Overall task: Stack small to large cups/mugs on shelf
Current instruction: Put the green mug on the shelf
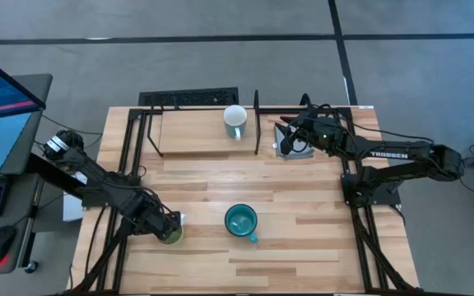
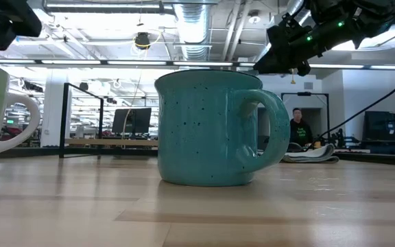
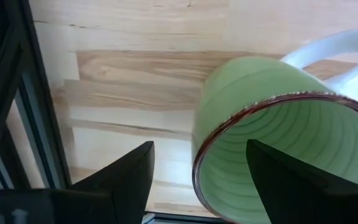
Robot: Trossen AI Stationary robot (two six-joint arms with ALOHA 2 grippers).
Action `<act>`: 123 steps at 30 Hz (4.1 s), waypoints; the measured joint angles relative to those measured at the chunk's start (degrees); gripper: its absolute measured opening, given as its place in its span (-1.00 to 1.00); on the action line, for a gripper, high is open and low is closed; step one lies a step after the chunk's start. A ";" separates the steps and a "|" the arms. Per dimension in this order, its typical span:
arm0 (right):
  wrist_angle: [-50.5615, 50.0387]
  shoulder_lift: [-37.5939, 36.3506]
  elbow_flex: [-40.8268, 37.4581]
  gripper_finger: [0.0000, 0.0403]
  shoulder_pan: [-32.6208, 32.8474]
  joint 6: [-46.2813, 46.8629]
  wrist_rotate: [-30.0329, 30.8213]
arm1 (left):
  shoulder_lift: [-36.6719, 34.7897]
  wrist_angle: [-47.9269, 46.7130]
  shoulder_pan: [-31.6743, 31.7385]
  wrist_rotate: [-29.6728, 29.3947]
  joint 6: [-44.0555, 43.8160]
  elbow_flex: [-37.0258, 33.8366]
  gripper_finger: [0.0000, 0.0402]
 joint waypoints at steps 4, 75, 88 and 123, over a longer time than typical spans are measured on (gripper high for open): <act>0.00 0.00 0.00 -0.17 0.00 0.00 0.00 | -0.02 -0.37 0.00 0.05 -0.04 0.00 0.23; -0.50 0.00 -0.02 -0.17 0.02 0.88 0.02 | 0.09 4.75 30.06 -14.83 80.26 -1.49 -0.99; -1.75 0.00 -0.04 -0.17 0.02 0.98 0.62 | 0.00 2.25 49.29 -10.70 112.27 14.43 -0.99; -1.29 -0.02 -0.04 -0.17 0.02 9.57 4.55 | 24.45 -7.92 80.76 -0.55 177.95 45.27 -0.99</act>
